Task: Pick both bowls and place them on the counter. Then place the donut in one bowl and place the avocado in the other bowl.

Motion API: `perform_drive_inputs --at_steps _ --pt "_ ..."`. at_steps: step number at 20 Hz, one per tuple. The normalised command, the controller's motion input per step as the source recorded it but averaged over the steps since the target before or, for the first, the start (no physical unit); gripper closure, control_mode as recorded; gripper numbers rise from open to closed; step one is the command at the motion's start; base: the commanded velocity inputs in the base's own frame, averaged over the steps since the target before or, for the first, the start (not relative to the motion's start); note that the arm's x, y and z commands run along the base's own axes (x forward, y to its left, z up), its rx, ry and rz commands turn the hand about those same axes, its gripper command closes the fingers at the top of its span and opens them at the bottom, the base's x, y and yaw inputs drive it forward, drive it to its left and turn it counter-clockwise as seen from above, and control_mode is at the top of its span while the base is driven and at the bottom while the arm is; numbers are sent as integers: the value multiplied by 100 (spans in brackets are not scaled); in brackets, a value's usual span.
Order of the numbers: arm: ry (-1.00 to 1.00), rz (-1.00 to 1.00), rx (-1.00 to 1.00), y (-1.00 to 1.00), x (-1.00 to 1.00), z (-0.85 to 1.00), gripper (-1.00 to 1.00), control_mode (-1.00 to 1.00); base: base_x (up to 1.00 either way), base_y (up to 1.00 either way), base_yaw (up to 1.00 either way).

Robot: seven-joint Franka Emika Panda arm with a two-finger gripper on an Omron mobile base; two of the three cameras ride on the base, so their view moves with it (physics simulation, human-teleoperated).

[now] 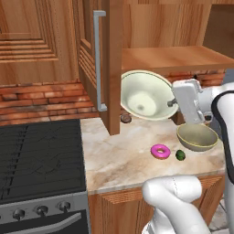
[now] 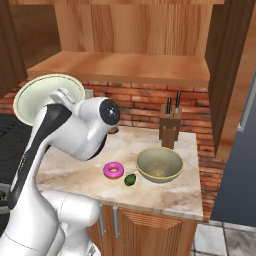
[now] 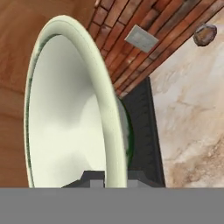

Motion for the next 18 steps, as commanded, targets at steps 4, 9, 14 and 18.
perform_drive_inputs --at_steps 4,9,14,18 --pt "14 6 -7 0 -30 -82 100 -100 0 0 0" --pt "10 3 -5 0 -2 -83 100 -100 0 0 0" --pt "11 4 -3 1 3 -70 100 -100 0 0 0" --pt "12 4 -1 5 21 -66 100 -100 0 0 0"
